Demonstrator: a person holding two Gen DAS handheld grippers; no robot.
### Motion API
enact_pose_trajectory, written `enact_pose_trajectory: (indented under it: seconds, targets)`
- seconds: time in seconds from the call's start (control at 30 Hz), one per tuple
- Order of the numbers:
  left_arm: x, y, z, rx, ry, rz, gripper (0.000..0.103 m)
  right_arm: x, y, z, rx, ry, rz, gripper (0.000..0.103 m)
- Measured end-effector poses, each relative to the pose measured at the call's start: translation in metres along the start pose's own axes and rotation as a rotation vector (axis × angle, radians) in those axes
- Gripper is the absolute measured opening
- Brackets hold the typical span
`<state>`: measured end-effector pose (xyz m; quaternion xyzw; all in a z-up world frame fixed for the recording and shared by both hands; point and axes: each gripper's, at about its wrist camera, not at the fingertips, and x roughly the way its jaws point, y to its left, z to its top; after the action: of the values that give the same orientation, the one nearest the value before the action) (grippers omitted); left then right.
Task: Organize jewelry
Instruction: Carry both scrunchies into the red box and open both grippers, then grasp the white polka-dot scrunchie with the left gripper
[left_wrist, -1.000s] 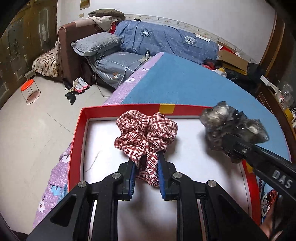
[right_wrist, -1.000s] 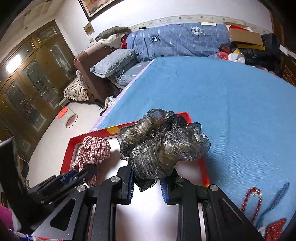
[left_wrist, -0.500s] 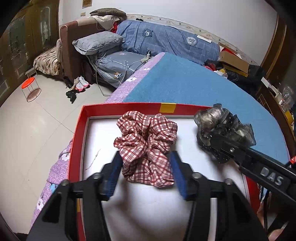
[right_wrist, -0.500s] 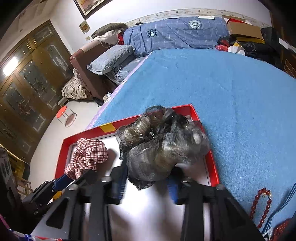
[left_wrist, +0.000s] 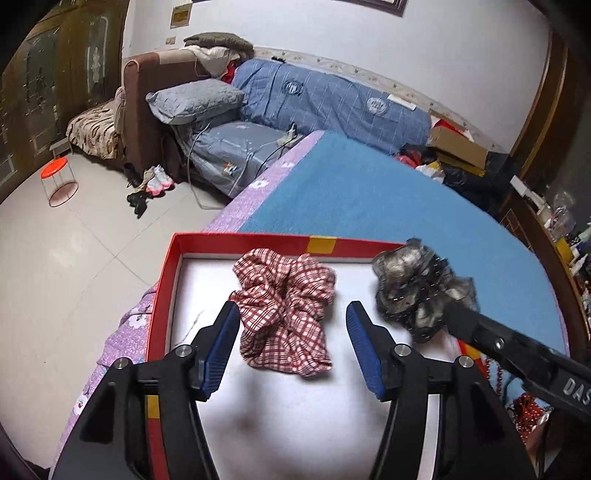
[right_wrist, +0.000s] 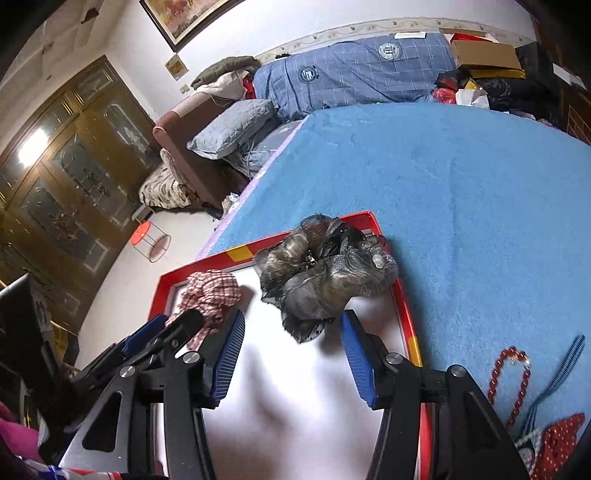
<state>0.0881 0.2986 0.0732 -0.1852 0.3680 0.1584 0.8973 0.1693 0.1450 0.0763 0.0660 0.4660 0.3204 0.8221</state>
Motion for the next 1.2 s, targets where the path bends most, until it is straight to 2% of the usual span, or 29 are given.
enact_pose_trajectory:
  seconds: [0.2, 0.53, 1.0, 1.2]
  targets:
    - [-0.014, -0.015, -0.004, 0.057, -0.037, 0.016, 0.059, -0.041, -0.001, -0.02, -0.009, -0.028, 0.034, 0.058]
    - [-0.059, -0.064, -0.027, 0.194, -0.079, -0.046, 0.06, -0.12, -0.025, -0.066, 0.005, -0.099, 0.064, 0.058]
    - [-0.107, -0.128, -0.096, 0.379, -0.052, -0.171, 0.062, -0.2, -0.077, -0.134, 0.09, -0.195, 0.021, 0.058]
    - [-0.11, -0.15, -0.121, 0.455, -0.015, -0.208, 0.062, -0.215, -0.099, -0.157, 0.113, -0.198, -0.008, 0.058]
